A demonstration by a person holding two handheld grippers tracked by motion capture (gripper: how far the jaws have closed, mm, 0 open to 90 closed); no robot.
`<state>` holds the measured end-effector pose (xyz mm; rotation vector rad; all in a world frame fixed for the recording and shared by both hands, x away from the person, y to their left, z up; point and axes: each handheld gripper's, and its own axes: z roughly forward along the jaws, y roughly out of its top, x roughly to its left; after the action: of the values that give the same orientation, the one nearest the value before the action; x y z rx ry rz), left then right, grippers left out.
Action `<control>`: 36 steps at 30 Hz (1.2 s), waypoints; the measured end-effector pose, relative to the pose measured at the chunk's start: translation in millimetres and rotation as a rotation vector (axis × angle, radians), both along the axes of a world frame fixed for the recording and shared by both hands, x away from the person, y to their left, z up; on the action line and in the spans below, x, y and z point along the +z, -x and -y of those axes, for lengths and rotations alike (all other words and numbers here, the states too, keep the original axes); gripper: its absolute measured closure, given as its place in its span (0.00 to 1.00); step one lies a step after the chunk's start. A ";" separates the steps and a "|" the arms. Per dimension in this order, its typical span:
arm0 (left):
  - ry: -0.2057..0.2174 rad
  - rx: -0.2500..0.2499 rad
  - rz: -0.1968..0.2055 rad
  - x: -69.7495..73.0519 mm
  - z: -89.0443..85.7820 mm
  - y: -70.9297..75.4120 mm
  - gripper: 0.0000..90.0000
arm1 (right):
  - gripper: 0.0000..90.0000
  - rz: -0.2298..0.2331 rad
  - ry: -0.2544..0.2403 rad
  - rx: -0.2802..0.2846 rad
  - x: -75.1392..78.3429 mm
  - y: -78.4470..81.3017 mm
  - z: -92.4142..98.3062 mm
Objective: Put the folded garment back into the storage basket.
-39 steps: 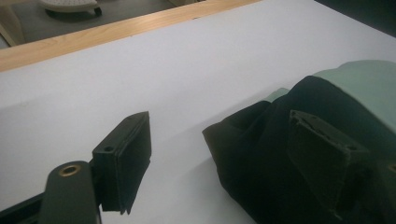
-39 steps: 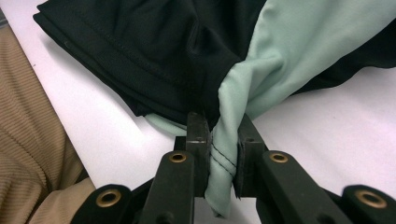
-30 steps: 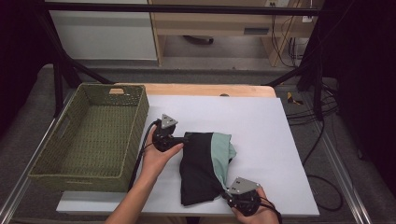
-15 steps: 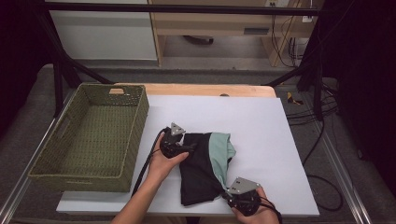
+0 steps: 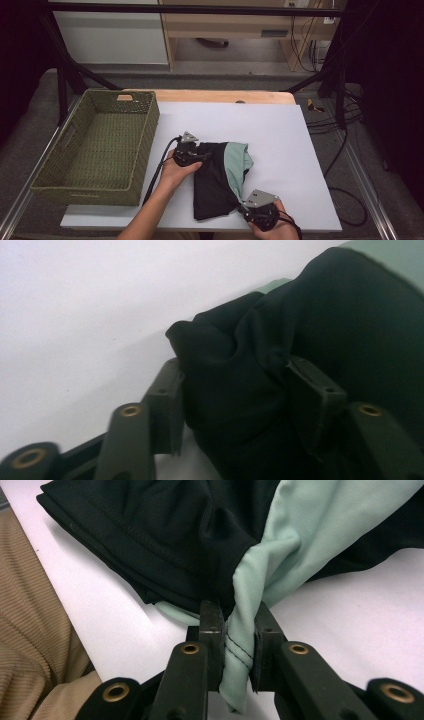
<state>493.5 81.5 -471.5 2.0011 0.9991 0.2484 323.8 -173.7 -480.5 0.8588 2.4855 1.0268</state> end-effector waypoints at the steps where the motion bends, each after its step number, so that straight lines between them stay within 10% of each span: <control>1: -0.001 0.002 -0.004 1.6 0.2 0.4 0.59 | 0.89 -0.003 0.003 -0.001 0.3 0.1 0.0; 19: -0.035 0.042 0.050 24.6 1.2 4.9 0.80 | 0.91 0.012 -0.038 -0.002 17.6 -0.2 3.6; 36: -0.044 0.035 0.203 109.2 -6.9 2.6 0.80 | 0.91 0.099 -0.073 0.032 83.0 -14.1 -8.7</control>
<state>490.9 88.4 -362.2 1.9541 0.9069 0.4859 337.9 -164.9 -397.6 0.7720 2.3994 1.1492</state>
